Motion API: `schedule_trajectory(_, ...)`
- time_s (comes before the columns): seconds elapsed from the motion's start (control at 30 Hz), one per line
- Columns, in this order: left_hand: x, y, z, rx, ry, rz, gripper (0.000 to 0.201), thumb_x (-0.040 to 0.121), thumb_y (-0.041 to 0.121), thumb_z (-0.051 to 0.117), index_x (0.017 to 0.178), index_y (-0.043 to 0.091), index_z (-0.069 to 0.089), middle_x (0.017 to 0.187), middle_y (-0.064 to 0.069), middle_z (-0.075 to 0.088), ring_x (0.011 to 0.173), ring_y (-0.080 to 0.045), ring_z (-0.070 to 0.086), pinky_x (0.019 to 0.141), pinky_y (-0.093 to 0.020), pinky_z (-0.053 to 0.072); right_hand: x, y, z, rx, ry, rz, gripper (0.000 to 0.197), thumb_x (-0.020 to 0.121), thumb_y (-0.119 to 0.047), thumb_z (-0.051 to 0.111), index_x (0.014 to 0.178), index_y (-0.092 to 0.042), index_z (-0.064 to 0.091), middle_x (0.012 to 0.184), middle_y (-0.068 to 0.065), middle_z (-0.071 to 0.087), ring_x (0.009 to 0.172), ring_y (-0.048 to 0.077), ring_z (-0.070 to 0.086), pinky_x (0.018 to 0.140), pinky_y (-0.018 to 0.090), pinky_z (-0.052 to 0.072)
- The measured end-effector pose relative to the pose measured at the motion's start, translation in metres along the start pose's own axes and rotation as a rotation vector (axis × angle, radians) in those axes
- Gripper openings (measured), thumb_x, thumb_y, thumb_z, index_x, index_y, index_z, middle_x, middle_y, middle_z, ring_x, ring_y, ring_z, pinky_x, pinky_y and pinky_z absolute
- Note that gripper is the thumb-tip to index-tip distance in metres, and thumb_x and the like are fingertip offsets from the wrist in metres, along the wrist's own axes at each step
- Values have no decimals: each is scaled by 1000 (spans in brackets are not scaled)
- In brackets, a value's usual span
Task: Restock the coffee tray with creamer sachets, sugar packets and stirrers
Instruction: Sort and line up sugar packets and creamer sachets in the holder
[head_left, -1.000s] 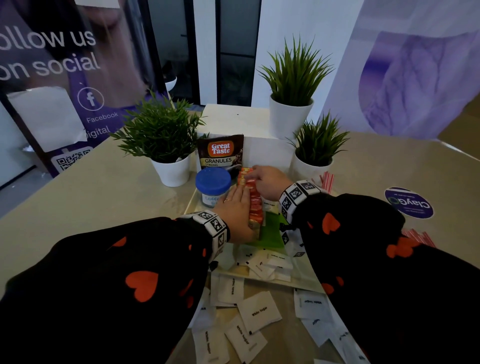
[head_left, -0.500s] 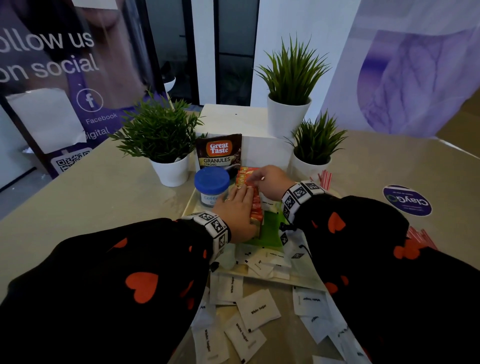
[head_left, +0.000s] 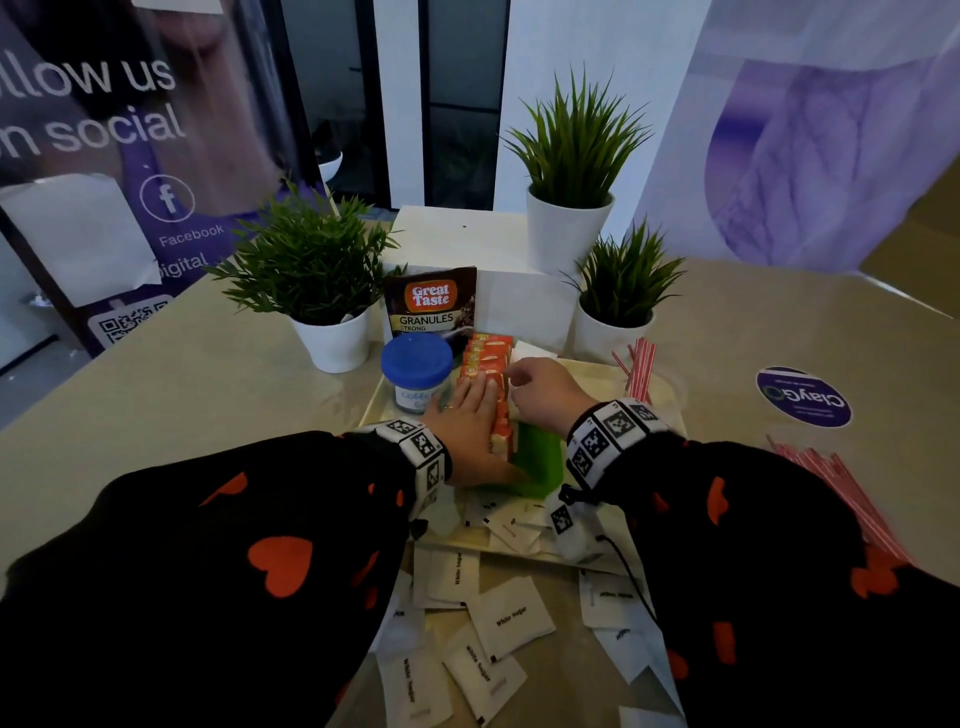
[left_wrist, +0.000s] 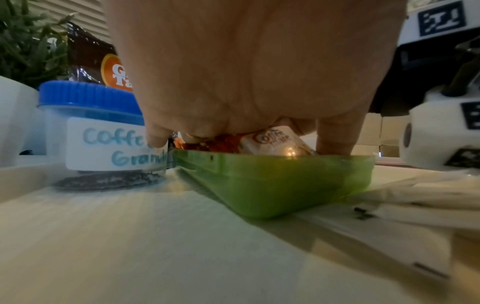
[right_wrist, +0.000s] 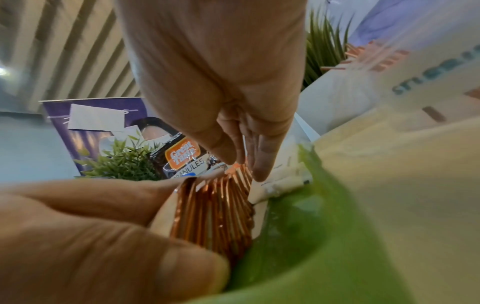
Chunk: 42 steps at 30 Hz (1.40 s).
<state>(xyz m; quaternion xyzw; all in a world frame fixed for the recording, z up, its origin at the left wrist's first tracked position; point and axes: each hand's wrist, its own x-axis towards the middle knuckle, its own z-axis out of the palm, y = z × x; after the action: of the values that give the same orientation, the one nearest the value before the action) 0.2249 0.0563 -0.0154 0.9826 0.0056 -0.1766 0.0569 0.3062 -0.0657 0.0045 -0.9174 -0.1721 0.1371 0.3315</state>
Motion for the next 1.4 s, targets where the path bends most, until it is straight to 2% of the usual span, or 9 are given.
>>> schedule_trajectory(0.17,-8,8,-6,-141,18,-110,148,60,87,65,153,19,-29,164,-8,-25,154,-32,-5,123,-52,13,8,3,4,125,50,21,29,95,-16,65,124,-20,61,105,4,65,100,23,65,90,41,58)
schedule_trajectory(0.3,-11,14,-8,-201,10,-181,147,68,71,74,151,13,-32,163,-13,-24,151,-33,20,118,-50,32,14,-4,-3,90,12,-71,47,95,-17,69,139,-22,52,124,3,59,109,19,58,83,24,49)
schedule_trajectory(0.4,-11,13,-10,-179,22,-181,134,80,62,70,152,6,-28,163,-17,-23,152,-33,16,119,-48,30,21,-13,-6,-94,-111,-96,54,96,-22,68,146,-18,49,138,8,57,124,25,55,98,32,45)
schedule_trajectory(0.57,-12,13,-8,-160,21,-148,130,82,55,72,153,6,-25,162,-16,-25,152,-31,15,119,-46,32,31,-22,-14,-121,-178,-56,43,83,-36,74,119,-17,59,115,4,61,107,21,58,89,36,51)
schedule_trajectory(0.73,-15,15,-8,-165,66,-133,124,87,50,70,153,4,-24,162,-17,-25,152,-30,16,119,-42,32,33,-23,-8,-177,-195,-124,40,80,-24,77,113,-22,56,111,3,60,99,19,61,84,36,57)
schedule_trajectory(0.93,-15,17,-8,-186,73,-157,134,81,52,75,151,6,-29,160,-19,-30,138,-29,44,111,-42,43,38,-19,-7,-207,-57,-183,35,86,-5,73,117,-17,65,115,4,62,102,20,60,81,29,52)
schedule_trajectory(1.1,-16,17,-8,-177,65,-164,134,81,54,75,152,6,-28,160,-18,-29,145,-31,35,114,-45,39,40,-20,-6,-88,108,-154,15,92,-8,65,102,-20,65,107,2,65,98,22,64,87,35,55)
schedule_trajectory(1.23,-18,18,-9,-149,22,-169,129,83,61,69,154,8,-24,161,-17,-28,148,-34,27,117,-47,34,40,-17,-5,-7,49,-113,23,91,-9,68,112,-18,66,115,6,67,102,24,67,92,43,58)
schedule_trajectory(1.4,-18,16,-6,-161,39,-176,130,82,63,68,154,7,-24,162,-17,-25,150,-33,20,119,-48,31,36,-9,-10,94,192,-27,17,87,-8,67,102,-16,64,106,5,67,99,23,64,82,33,54)
